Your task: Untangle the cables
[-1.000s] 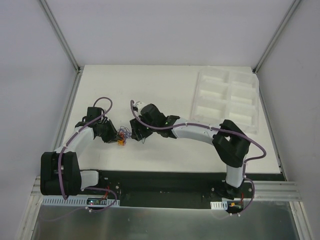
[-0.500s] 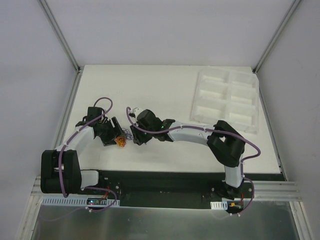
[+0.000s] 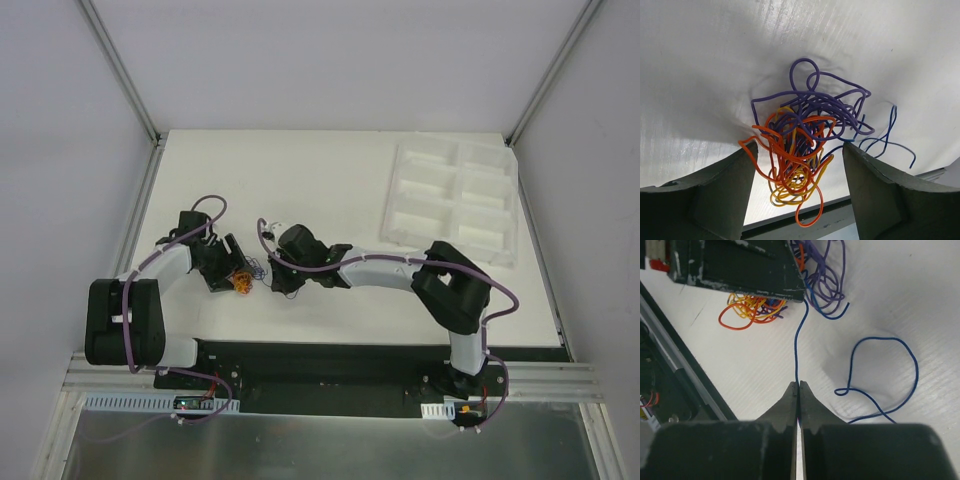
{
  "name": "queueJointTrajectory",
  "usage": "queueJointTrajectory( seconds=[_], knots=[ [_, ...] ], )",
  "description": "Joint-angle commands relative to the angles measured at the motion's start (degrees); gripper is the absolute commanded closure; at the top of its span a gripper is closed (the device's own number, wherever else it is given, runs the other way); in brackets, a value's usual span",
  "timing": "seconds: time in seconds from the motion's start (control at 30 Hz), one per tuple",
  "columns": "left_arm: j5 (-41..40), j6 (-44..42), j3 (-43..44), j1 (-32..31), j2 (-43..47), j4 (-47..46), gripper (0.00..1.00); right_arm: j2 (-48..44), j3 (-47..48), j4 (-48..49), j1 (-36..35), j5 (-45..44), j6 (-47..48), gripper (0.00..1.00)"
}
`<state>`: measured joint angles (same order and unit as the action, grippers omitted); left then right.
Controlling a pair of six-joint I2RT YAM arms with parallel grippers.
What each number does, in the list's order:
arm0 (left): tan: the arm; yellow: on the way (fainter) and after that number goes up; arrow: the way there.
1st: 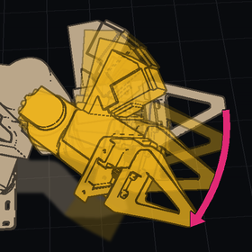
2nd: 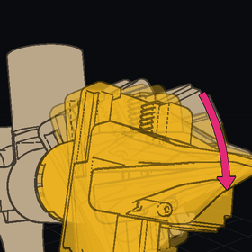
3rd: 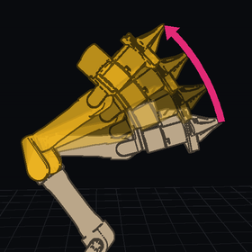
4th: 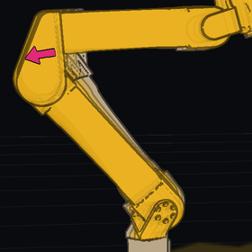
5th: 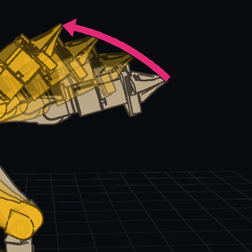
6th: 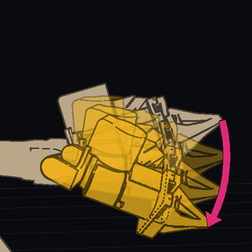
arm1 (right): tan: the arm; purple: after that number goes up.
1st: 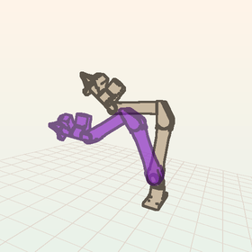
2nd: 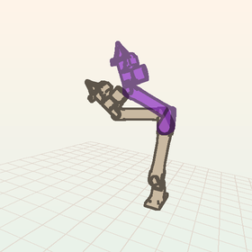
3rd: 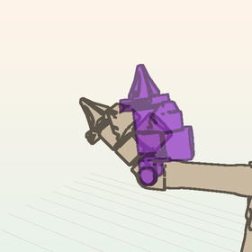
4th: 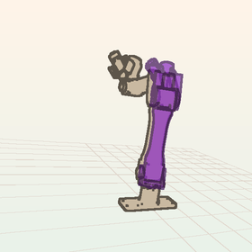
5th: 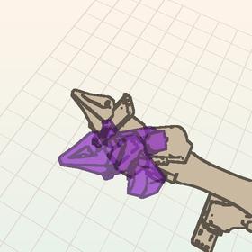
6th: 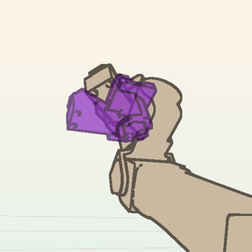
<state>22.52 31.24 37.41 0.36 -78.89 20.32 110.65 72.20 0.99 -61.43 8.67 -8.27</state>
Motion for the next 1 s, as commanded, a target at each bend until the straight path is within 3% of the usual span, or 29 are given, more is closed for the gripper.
queueJointTrajectory(
  seconds=[0.0,0.3,0.57,0.73,0.97],
  knots=[
    [-1.78,0.48,-0.05,-0.18,-1.35,0.43,0.31,-6.14,-2.15,7.08,-0.1,5.39,-3.06,1.0],
    [-2.13,-0.31,0.3,-0.18,4.97,0.51,0.1,-13.0,-8.74,16.39,1.57,10.49,-9.21,1.0],
    [-2.57,4.35,-0.23,-0.18,3.32,-1.94,0.18,-13.71,-9.89,18.34,2.54,11.9,-10.71,1.0],
    [5.68,3.03,-1.02,-0.18,-2.41,-3.26,0.22,-14.15,-8.4,18.08,3.24,11.55,-10.36,1.0],
    [3.41,3.99,-4.71,-6.24,6.29,-4.58,0.19,-16.87,-8.57,17.55,4.21,10.49,-10.01,1.0]
  ],
)
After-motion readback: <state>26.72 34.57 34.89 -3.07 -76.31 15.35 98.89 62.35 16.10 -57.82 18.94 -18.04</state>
